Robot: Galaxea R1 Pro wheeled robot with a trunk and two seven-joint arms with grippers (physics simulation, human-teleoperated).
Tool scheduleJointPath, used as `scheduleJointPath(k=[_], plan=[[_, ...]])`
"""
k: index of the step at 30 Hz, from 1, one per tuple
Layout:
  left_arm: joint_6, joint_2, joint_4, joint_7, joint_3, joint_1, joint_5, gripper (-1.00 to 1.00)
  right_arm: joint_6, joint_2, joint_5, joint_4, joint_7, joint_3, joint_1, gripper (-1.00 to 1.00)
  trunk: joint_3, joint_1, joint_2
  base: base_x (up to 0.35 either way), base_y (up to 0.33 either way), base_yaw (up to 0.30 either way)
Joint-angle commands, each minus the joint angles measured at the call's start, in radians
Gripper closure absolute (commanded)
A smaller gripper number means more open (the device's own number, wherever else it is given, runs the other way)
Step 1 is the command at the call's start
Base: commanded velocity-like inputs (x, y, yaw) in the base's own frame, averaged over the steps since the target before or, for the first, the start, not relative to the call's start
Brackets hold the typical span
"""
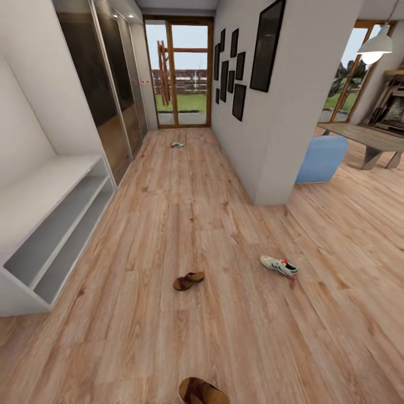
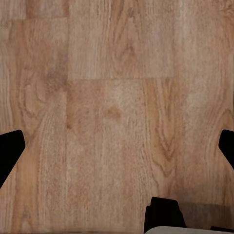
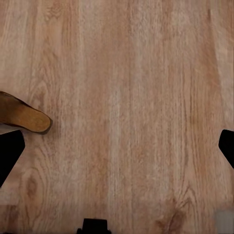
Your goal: Pick up the two gym shoes and the two sandals from the corridor floor and place them onto the hallstand (shoe rack) in the corridor, making sure they are on the rack and not on the floor. Arrange them so the two gym shoes are next to each other and the two sandals are next to each other.
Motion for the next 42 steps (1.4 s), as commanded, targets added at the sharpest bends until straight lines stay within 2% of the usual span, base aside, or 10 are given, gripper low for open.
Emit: scheduleJointPath(k=[1, 26, 42], plan=[[-0.003, 0.000, 0.001, -0.001, 0.000, -0.001, 0.004, -1.00, -0.002, 0.000, 0.009, 0.001, -0.003, 0.000, 0.000, -1.00, -0.001, 0.000, 0.000, 0.000, -0.005, 0.279], [-0.003, 0.000, -0.001, -0.001, 0.000, -0.001, 0.004, -1.00, -0.002, 0.000, 0.009, 0.001, -0.003, 0.002, 0.000, -1.00, -0.001, 0.000, 0.000, -0.024, -0.226, 0.279], [-0.003, 0.001, -0.001, 0.000, 0.002, -0.001, 0.004, -1.00, -0.002, 0.000, 0.009, 0.001, -0.003, 0.002, 0.000, -1.00, -0.001, 0.000, 0.000, -0.033, -0.038, 0.279]])
